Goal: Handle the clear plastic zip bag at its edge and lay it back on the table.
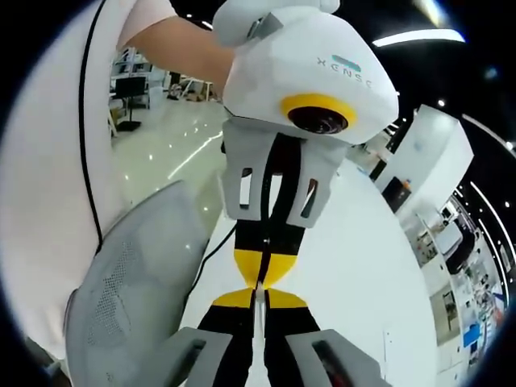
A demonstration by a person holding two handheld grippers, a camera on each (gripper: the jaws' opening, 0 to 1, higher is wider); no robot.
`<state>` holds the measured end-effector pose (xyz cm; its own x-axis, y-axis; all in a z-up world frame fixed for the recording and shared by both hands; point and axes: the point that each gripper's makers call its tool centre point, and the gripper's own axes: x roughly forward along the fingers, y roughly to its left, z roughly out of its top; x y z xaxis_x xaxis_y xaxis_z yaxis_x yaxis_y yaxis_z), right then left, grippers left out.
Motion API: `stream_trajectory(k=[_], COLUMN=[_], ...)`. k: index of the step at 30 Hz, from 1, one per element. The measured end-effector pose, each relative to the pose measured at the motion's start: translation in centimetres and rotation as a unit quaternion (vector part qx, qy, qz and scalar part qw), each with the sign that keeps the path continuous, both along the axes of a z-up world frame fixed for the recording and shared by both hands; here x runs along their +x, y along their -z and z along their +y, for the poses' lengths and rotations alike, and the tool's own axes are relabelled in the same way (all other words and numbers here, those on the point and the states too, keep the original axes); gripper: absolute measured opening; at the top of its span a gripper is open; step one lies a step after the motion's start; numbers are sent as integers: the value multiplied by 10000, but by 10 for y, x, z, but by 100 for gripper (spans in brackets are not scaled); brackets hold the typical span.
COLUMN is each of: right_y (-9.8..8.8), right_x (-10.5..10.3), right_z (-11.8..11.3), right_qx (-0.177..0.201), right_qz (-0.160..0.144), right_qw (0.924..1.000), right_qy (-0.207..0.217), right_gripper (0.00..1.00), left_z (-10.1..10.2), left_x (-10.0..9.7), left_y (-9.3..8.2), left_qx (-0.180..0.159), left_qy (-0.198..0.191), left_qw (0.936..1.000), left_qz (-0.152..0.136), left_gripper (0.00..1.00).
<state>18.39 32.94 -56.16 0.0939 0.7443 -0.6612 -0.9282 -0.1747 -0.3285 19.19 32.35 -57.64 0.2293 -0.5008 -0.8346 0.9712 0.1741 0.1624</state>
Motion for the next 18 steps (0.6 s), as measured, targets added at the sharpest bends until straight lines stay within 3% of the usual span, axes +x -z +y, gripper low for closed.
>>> stream_trajectory(k=[18], right_y=[0], right_x=[0], right_z=[-14], right_qx=[-57], right_qz=[3], right_qw=[9999], right_qy=[116], right_gripper=[0], left_z=[6], left_x=[-2], left_y=[1], left_qx=[39], left_qy=[-60], left_qw=[10000], left_qz=[-21], left_gripper=[0])
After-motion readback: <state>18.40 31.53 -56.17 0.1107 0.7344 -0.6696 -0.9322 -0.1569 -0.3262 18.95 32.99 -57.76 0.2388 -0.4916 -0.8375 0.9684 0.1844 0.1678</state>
